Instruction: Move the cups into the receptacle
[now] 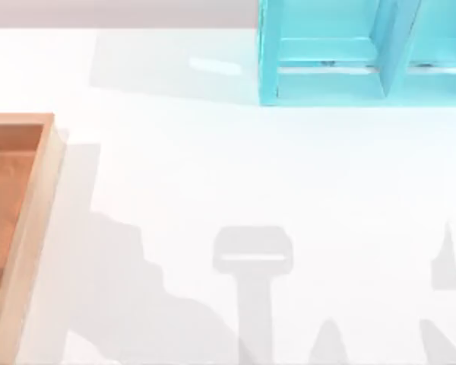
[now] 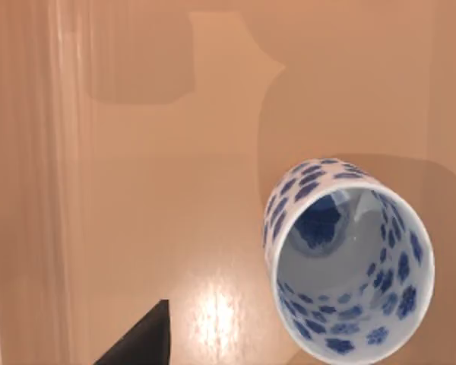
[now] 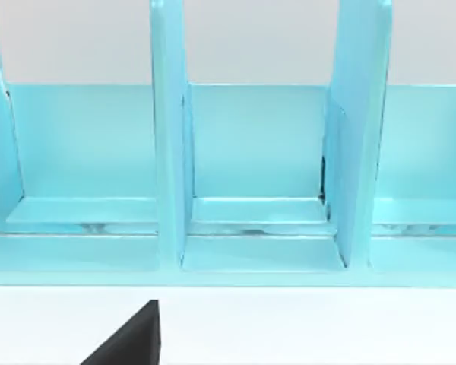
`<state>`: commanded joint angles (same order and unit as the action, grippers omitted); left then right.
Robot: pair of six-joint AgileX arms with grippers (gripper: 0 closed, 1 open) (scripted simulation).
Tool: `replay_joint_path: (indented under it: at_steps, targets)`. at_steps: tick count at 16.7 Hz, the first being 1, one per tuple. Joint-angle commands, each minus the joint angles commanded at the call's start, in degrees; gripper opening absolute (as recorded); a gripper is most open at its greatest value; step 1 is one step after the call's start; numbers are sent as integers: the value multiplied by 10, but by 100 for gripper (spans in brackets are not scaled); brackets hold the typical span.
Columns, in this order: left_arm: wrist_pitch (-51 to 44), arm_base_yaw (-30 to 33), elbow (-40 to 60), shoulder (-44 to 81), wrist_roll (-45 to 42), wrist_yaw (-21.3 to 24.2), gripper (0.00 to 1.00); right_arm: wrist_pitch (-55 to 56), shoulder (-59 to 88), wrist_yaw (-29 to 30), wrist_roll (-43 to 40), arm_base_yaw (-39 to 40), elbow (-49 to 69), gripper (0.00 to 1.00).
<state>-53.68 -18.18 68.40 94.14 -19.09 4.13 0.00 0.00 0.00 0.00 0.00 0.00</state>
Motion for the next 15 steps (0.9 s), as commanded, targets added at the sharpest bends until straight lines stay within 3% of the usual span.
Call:
replay_joint_path:
  at_steps: [15]
  targets:
    - [-227,3,225,-3,3,-1,100,0,0,0,0,0,0,100]
